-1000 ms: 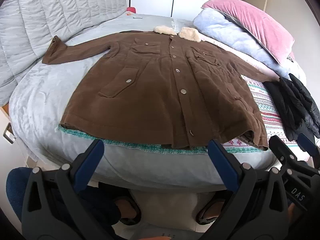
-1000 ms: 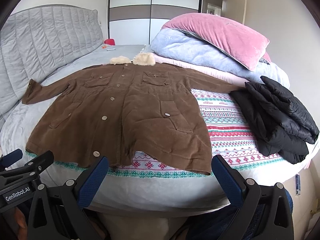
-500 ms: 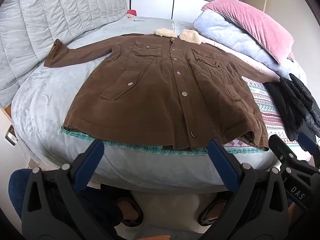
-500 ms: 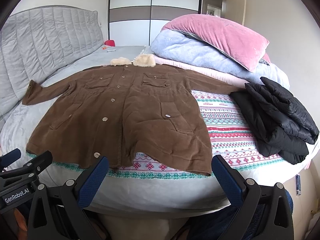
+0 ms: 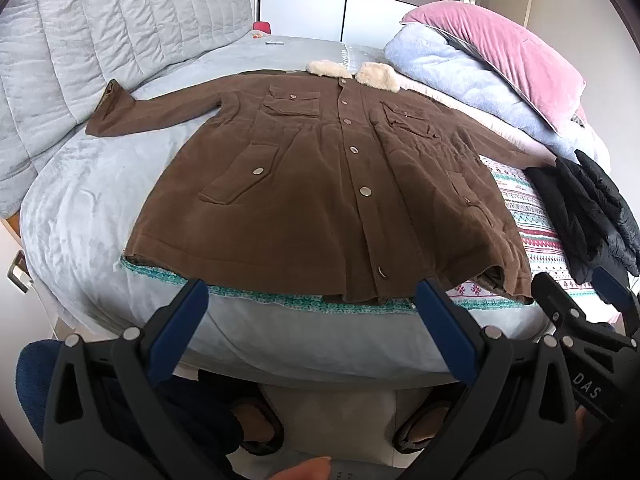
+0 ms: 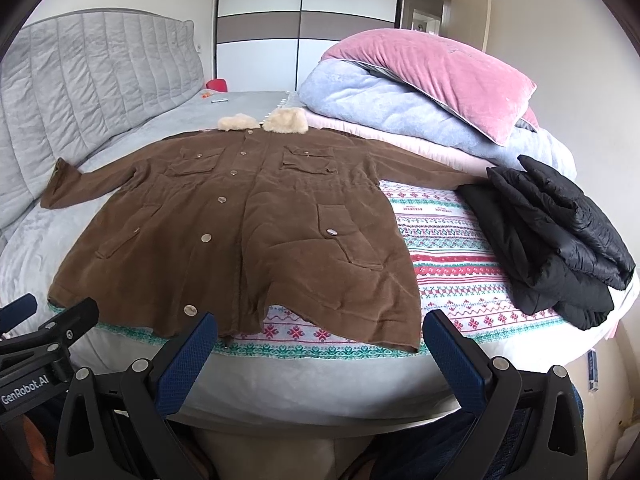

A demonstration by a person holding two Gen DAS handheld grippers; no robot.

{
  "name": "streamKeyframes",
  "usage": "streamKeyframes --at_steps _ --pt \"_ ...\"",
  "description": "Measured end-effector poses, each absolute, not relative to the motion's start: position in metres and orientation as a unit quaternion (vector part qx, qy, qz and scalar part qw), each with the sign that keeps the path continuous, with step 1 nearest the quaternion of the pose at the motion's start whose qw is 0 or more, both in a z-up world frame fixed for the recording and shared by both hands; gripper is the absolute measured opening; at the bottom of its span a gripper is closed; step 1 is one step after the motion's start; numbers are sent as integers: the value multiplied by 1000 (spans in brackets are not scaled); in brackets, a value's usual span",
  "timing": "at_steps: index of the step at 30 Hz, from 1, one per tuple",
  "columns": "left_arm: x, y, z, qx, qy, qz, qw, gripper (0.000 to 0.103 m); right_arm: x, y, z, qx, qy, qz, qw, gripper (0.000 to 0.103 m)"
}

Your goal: Fold large clothes

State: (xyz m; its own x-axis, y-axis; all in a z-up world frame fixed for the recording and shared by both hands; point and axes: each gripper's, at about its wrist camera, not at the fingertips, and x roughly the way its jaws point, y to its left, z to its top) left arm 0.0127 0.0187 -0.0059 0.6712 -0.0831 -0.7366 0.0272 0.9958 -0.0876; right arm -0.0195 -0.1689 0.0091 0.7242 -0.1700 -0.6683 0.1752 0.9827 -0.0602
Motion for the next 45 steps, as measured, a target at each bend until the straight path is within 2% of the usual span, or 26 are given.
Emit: streamKeyframes --at_steps 11,14,17,21,24,25,26,28,31,33,34,36,38,39,40,41,45 --pt "20 29 -10 -42 411 -27 910 103 -18 -170 8 4 358 -86 930 103" --pt "33 56 -15 -75 425 -33 901 103 -8 -191 -1 30 351 -59 934 103" --pt "47 107 -23 -104 423 27 899 103 3 -240 -22 105 342 -27 933 103" --pt "62 174 -46 -127 431 112 886 102 16 -326 -67 259 384 -40 885 103" --pt "68 205 -73 -169 455 131 864 94 17 -351 -84 317 395 -28 862 99" --pt "71 213 -83 -187 465 128 856 91 18 -353 -87 316 398 -24 861 95" --pt "75 216 -92 -202 474 120 849 82 21 -352 -91 325 403 -7 855 88" --pt "83 215 -105 -222 480 106 842 78 29 -345 -96 324 415 11 850 77" --pt "96 205 -114 -211 483 100 844 70 47 -332 -101 290 433 2 854 75" --pt "98 200 -111 -204 475 100 850 58 53 -327 -101 271 431 -15 860 74" --pt "101 196 -109 -194 471 104 854 54 55 -325 -102 266 430 -18 863 71" --pt "107 195 -110 -183 471 109 856 38 62 -323 -100 261 427 -11 866 58" --pt "109 191 -107 -176 467 111 860 31 68 -323 -107 258 434 -16 863 34" --pt "108 190 -105 -170 463 113 862 26 69 -327 -110 259 436 -23 861 28" --pt "108 191 -104 -171 460 113 864 24 71 -331 -113 267 430 -24 862 20" --pt "108 192 -102 -174 456 112 865 21 71 -335 -114 282 426 -21 859 9" --pt "96 205 -85 -210 422 102 876 17 51 -345 -85 276 380 -39 882 5"
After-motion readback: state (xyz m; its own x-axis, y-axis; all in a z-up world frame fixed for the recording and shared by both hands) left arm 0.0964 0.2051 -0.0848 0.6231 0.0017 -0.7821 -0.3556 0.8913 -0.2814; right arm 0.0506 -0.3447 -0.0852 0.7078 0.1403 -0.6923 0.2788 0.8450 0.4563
